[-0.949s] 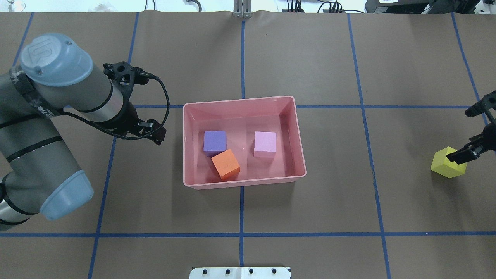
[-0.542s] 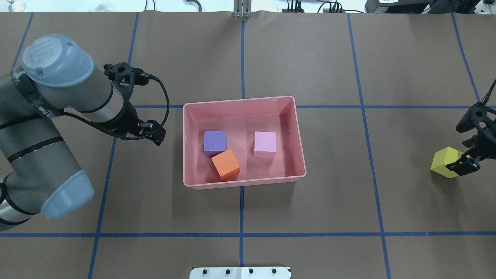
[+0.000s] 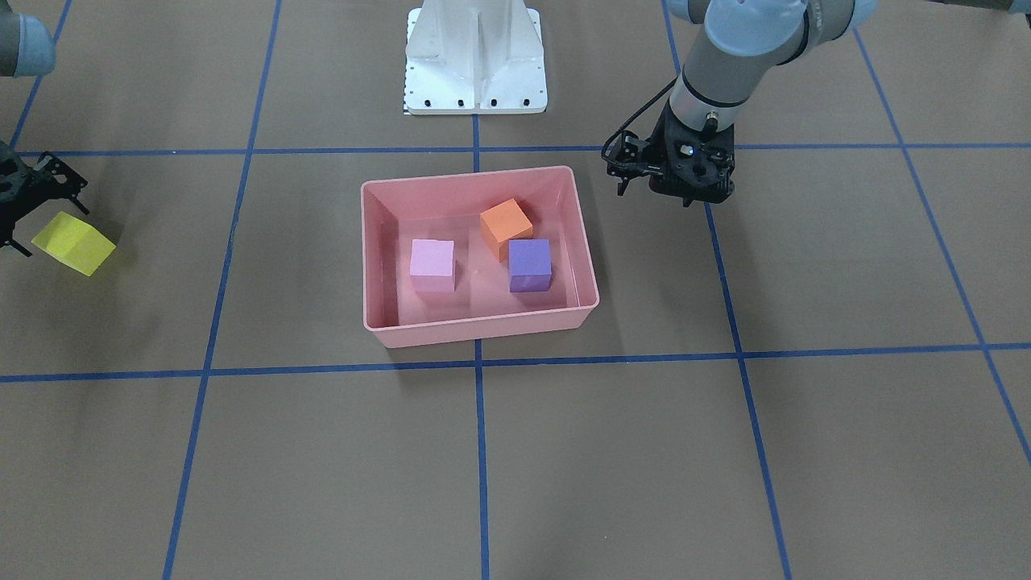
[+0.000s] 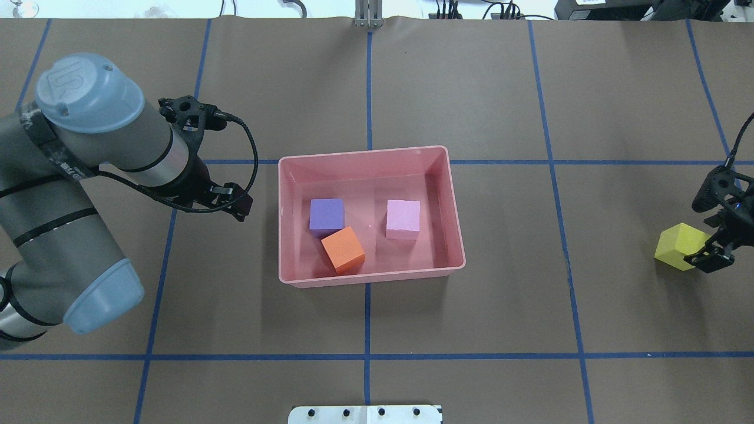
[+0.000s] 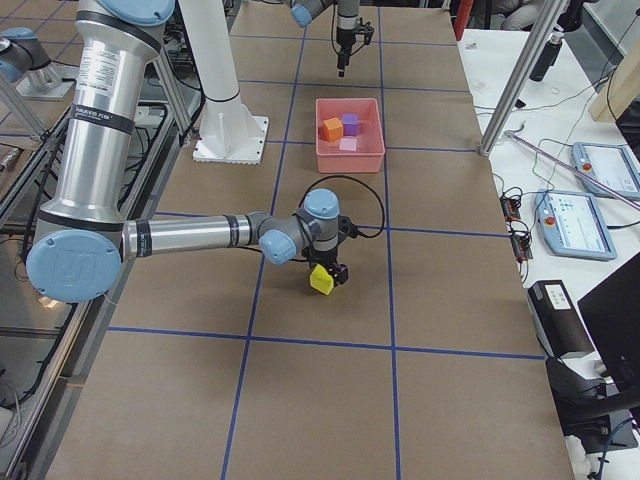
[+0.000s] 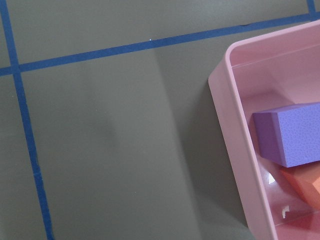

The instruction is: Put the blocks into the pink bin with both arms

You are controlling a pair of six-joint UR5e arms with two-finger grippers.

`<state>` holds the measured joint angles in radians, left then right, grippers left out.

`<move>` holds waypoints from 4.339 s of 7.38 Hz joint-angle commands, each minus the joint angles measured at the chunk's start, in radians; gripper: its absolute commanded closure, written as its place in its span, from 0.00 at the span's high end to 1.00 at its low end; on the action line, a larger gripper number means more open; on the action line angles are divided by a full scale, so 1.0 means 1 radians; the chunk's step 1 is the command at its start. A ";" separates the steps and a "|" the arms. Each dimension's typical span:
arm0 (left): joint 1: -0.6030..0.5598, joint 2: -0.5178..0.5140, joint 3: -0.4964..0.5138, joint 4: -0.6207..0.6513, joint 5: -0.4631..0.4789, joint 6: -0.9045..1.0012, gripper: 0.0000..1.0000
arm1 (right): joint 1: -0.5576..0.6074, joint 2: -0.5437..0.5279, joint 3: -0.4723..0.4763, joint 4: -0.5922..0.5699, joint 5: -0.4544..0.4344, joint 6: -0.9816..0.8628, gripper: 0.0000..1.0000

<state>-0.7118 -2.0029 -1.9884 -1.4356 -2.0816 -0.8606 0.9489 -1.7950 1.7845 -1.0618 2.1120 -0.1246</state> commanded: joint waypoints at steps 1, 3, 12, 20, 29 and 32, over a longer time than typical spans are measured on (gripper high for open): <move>0.000 0.001 0.000 0.000 0.000 0.000 1.00 | -0.033 0.012 -0.031 0.000 0.002 0.014 0.99; 0.000 0.001 0.000 0.001 0.000 0.000 1.00 | -0.050 0.040 -0.054 0.000 -0.001 0.022 0.80; 0.003 0.001 0.003 0.000 0.000 -0.008 1.00 | -0.099 0.412 0.072 -0.014 0.131 1.163 0.00; 0.006 0.001 0.023 -0.002 0.002 -0.006 1.00 | -0.332 0.891 0.044 -0.344 -0.107 1.559 0.99; -0.179 0.128 -0.003 0.007 -0.087 0.278 1.00 | -0.126 0.765 0.087 -0.655 -0.048 1.048 0.99; -0.475 0.330 0.009 0.015 -0.166 0.771 1.00 | 0.095 0.576 0.085 -0.655 0.042 0.619 0.99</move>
<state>-1.0627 -1.7504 -1.9900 -1.4250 -2.2301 -0.2965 0.9532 -1.1365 1.8720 -1.7145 2.1335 0.6882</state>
